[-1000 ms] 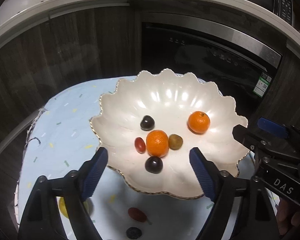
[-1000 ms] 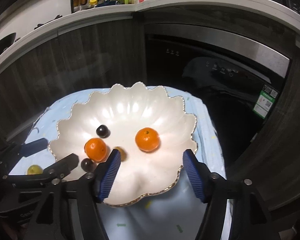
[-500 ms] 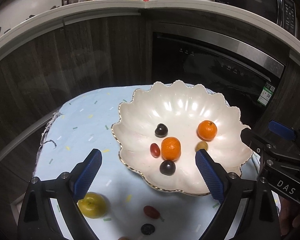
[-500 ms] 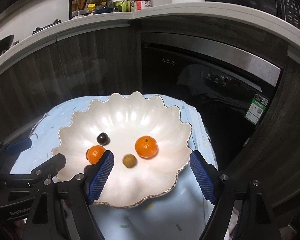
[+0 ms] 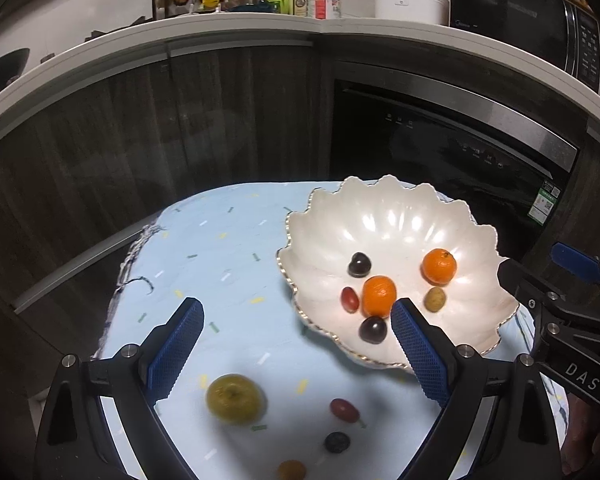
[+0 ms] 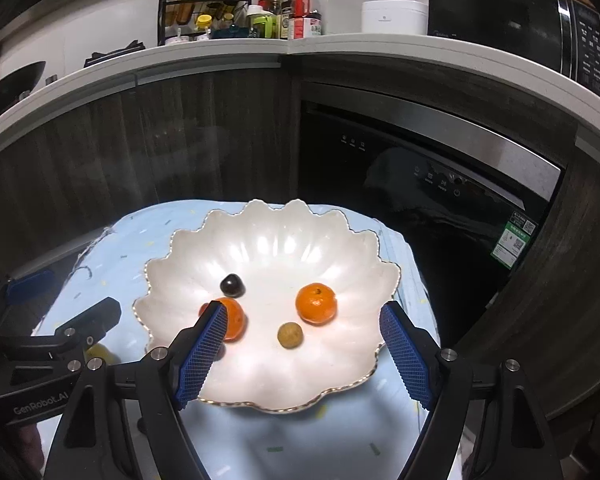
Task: Organize fruits
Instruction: 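Withdraw both open tools from the bowl toward the remaining fruits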
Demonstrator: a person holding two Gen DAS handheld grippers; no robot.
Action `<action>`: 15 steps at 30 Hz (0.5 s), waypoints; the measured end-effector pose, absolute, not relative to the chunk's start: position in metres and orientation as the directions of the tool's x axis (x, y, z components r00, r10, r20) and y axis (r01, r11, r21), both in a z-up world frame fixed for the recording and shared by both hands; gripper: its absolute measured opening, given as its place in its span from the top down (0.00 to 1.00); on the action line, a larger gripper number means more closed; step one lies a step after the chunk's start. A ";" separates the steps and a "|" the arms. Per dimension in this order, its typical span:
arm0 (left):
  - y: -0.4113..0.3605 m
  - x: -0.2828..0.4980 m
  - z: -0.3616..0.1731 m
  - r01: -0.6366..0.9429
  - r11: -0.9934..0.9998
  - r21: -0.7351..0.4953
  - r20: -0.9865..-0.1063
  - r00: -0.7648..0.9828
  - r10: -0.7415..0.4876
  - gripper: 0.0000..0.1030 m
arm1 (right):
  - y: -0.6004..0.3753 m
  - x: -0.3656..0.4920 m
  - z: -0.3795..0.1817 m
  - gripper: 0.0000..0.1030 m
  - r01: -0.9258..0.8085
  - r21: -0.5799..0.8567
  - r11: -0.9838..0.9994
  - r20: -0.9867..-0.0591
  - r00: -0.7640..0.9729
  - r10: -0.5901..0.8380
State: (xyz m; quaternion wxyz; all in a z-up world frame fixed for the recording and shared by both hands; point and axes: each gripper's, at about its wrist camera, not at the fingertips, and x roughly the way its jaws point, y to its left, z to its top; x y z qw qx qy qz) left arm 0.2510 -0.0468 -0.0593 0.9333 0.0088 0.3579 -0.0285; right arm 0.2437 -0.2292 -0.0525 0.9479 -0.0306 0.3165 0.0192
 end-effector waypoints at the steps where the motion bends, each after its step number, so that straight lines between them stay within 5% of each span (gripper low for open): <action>1: -0.045 0.249 -0.059 0.059 0.998 -0.003 -0.669 0.742 -0.046 0.07 | -0.227 0.243 -0.052 0.23 -0.061 -0.046 0.997 -0.600 0.800 0.021; 15: -0.027 0.226 -0.061 0.044 0.999 0.004 -0.667 0.745 -0.030 0.07 | -0.205 0.226 -0.055 0.23 -0.118 -0.011 0.993 -0.600 0.795 0.088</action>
